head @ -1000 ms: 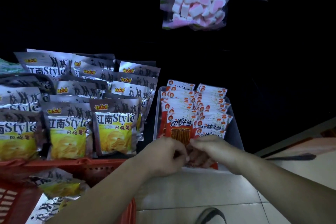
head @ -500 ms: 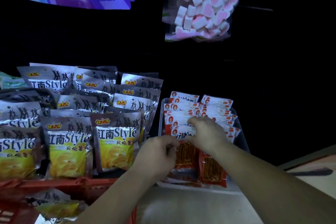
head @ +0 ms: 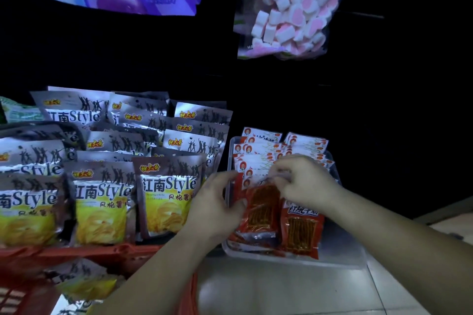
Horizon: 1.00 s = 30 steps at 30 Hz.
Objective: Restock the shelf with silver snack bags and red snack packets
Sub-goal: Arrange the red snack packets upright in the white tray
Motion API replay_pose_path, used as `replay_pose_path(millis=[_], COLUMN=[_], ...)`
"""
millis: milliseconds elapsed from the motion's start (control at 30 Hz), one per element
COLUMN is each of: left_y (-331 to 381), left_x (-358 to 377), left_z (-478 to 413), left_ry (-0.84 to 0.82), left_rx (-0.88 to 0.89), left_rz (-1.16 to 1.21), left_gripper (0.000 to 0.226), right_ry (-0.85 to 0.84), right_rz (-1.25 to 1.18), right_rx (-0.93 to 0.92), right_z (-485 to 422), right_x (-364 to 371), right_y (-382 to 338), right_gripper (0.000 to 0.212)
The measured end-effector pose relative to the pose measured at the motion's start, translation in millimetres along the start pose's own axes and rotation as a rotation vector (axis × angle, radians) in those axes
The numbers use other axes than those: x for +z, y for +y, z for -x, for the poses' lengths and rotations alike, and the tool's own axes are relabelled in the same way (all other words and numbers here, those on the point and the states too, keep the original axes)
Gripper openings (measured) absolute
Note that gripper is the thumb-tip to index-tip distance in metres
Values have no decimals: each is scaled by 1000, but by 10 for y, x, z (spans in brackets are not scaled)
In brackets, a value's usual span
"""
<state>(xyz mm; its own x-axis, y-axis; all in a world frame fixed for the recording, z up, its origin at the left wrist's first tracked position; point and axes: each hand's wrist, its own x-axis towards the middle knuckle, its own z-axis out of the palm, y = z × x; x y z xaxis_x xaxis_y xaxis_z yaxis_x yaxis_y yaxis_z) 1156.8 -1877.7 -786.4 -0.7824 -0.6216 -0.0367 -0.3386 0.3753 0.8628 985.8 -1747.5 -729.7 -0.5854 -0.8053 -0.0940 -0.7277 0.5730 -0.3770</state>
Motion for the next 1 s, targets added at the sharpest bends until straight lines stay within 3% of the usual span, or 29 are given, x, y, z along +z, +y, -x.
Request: replay_pose_path(millis=[67,167,267,367,467,733,867,1000], left_y=[114,267,431,543,589,840,879,874], left_x=[-72,-134,-194,-236,-257,-348,-413,-496], left_z=[53,139,217,271,337,551,641,690], left_ry=[-123,-132,-62,-95,-58,-57,-23,-232], left_rx=[-63,-98,-123,-110,-90,-66,-17,-59], left_rz=[150,453,669,767,742,777,786,808], left_gripper=[56,26,24,46,63,78,71,92], right_ry=[-127,-25,185,107,78,407,252,132], right_rz=[-258,-480,-682,-904,-954,-995,-978,-1040], right_rx=[54,102,319,468,462,322,296,300], right_z=[76,264,443,579,687,949,1045,1097], right_x=[-198,-421,-430,-367,-390,-481,-484,-465], right_y=[-164,-396,-502,-545,-624,-757,-736,-713], right_gripper=[16,6,54,71,62,51,58,78])
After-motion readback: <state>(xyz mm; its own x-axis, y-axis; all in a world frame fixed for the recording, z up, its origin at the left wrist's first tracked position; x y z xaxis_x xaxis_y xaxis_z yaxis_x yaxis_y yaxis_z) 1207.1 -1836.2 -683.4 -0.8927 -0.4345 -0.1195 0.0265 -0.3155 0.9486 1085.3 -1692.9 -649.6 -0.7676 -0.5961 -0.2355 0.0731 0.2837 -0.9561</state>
